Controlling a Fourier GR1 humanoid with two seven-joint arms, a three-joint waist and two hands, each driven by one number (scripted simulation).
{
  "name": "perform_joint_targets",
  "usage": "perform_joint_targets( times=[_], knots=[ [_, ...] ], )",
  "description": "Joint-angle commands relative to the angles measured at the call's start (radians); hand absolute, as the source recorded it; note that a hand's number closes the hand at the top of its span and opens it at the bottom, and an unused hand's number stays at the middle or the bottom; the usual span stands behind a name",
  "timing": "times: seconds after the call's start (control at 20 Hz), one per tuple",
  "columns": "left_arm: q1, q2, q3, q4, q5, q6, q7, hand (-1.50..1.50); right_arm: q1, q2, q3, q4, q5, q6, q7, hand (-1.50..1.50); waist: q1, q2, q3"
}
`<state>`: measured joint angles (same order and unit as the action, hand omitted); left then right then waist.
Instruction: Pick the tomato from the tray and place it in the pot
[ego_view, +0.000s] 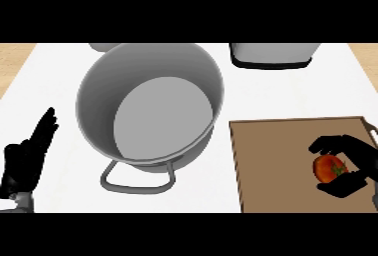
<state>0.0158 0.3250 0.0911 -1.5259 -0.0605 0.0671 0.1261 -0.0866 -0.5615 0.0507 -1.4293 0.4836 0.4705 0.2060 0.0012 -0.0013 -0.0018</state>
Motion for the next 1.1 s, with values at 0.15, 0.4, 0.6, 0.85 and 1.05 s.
perform_joint_targets(
  times=[0.15, 0.4, 0.6, 0.85, 1.05],
  knots=[
    [-0.012, -0.011, 0.048, -0.01, -0.012, -0.044, 0.014, 0.0, 0.036, 0.014, -0.065, -0.042, 0.045, 0.033, -0.073, 1.5, -0.003, 0.001, 0.002],
    [0.017, -0.016, 0.005, -0.053, -0.032, -0.033, 0.033, 0.0, -0.038, 0.269, 0.326, -0.206, 0.239, -0.032, 0.092, 1.5, 0.045, -0.003, -0.003],
    [-0.017, -0.022, -0.046, -0.057, -0.042, -0.065, 0.027, 0.0, -0.165, 0.442, 0.563, -0.206, 0.337, 0.008, 0.178, 1.5, 0.132, 0.001, -0.008],
    [-0.02, -0.024, -0.033, -0.023, -0.032, -0.069, 0.023, 0.0, -0.291, 0.556, 0.792, -0.173, 0.392, -0.036, 0.443, 1.5, 0.107, -0.002, -0.005],
    [-0.015, -0.057, -0.058, -0.046, -0.054, -0.039, 0.019, 0.0, -0.409, 0.559, 0.915, -0.207, 0.422, -0.17, 0.617, 1.5, 0.092, -0.009, -0.001]
  ],
)
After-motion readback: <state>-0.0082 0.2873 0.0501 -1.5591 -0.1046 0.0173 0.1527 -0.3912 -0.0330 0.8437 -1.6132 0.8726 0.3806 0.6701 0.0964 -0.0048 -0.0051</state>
